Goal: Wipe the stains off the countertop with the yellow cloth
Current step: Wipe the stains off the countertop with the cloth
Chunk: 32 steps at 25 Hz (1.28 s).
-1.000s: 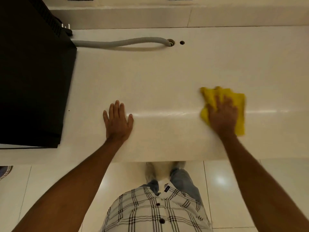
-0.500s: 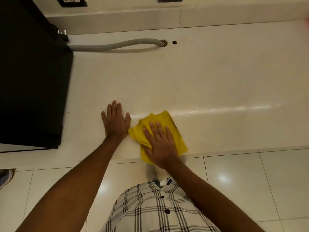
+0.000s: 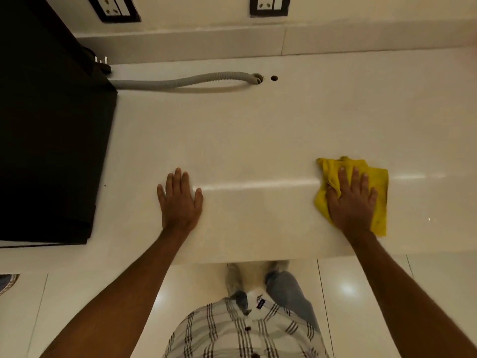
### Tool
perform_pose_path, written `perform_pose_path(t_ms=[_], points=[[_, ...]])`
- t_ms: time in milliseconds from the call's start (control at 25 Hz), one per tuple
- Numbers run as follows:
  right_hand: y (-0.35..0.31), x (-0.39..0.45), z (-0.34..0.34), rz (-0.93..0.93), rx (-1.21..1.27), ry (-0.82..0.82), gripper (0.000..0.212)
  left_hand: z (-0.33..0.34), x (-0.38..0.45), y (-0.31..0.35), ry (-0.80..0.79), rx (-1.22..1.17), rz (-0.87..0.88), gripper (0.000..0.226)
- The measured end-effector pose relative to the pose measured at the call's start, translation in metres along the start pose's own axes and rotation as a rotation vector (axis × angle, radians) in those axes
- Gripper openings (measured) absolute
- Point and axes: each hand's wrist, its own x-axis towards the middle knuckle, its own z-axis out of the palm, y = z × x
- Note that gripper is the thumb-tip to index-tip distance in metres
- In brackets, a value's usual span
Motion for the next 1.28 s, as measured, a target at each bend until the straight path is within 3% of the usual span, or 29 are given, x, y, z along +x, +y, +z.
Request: perform_pose_path(t_ms=[200, 320, 400, 520, 600, 760, 960, 1120, 1280], points=[[-0.084, 0.071, 0.009, 0.029, 0.085, 0.042, 0.075, -0.001, 0.003, 0.003, 0.021, 0.014, -0.001, 0.066], [-0.190, 0.032, 0.027, -0.197, 0.099, 0.075, 0.070, 0.000, 0.004, 0.002, 0.035, 0.021, 0.000, 0.065], [-0.255, -0.007, 0.033, -0.428, 0.150, 0.013, 0.071, 0.001, 0.005, 0.001, 0.032, 0.025, -0.008, 0.065], [-0.303, -0.016, 0.039, -0.709, 0.175, -0.099, 0.071, 0.006, 0.005, -0.003, 0.028, 0.032, -0.003, 0.066], [-0.312, 0.021, 0.040, -0.743, 0.187, -0.106, 0.069, 0.007, 0.005, -0.002, 0.055, 0.037, -0.013, 0.063], [-0.284, 0.120, 0.031, -0.586, 0.138, -0.119, 0.073, 0.004, 0.007, 0.001, 0.074, 0.013, -0.005, 0.064], [-0.157, 0.195, 0.015, -0.165, 0.112, -0.002, 0.077, 0.003, 0.007, -0.001, 0.055, 0.006, -0.002, 0.064], [-0.085, 0.150, 0.007, 0.055, 0.103, 0.056, 0.076, 0.002, 0.008, 0.000, 0.059, 0.000, -0.003, 0.062], [-0.087, 0.036, 0.008, 0.128, 0.137, 0.069, 0.071, -0.001, 0.006, 0.001, 0.039, -0.006, -0.004, 0.061]])
